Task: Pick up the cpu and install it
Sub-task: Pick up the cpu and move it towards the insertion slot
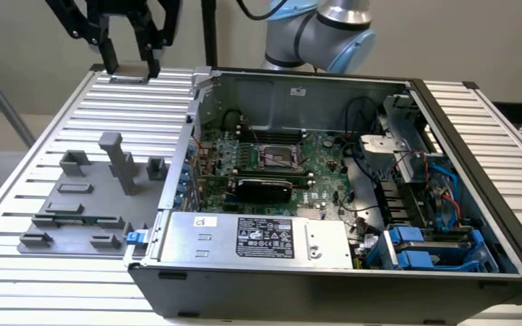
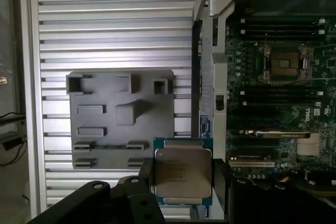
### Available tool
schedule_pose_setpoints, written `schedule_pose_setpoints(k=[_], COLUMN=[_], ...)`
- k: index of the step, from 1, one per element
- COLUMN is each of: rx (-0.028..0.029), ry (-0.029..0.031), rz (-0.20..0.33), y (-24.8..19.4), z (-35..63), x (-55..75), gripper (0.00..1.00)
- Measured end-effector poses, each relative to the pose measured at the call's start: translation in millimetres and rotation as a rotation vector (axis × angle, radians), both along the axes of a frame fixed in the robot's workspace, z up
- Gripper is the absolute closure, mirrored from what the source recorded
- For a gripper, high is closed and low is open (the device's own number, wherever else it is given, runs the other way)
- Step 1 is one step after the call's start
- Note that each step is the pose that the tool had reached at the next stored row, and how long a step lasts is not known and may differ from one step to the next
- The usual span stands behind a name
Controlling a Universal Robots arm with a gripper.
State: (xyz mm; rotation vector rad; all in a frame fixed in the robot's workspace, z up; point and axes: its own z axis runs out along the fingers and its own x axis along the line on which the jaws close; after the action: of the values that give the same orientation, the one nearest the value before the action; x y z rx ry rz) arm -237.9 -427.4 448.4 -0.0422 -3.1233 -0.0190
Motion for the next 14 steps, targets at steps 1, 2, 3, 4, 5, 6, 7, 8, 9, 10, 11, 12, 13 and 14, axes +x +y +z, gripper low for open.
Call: schedule_pose_setpoints(k=[1,2,3,4,5,6,7,8,9,10,11,12,13,14], rx=[0.0,-0.0001,0.0,0.0,0.0,0.0,0.0,-0.0001,0.0001,0.0,0.0,0.0001,0.0,-0.0001], ry=[0.0,0.0001,0.0,0.0001,0.0,0.0001,0.0,0.0001,0.0,0.0,0.0001,0.0,0.0,0.0001], rz=[0.0,0.0,0.0,0.0,0.0,0.0,0.0,0.0,0.0,0.0,0.0,0.0,0.0,0.0], y=[0.3,0.7,1.1,1.5,2.0,2.5,3.1,3.7,4.4,5.1,5.8,6.7,7.5,8.4], z=[0.0,0.1,0.0,0.0,0.0,0.0,0.0,0.1,0.0,0.0,0.0,-0.1,-0.1,-0.1], x=[4.5,9.0,13.5,18.1,22.6,27.3,31.6,36.3,40.9,45.4,49.9,54.4,59.0,63.5], gripper=[0.45,0.45,0.45,0.45,0.45,0.45,0.45,0.45,0.45,0.45,0.45,0.45,0.45,0.45])
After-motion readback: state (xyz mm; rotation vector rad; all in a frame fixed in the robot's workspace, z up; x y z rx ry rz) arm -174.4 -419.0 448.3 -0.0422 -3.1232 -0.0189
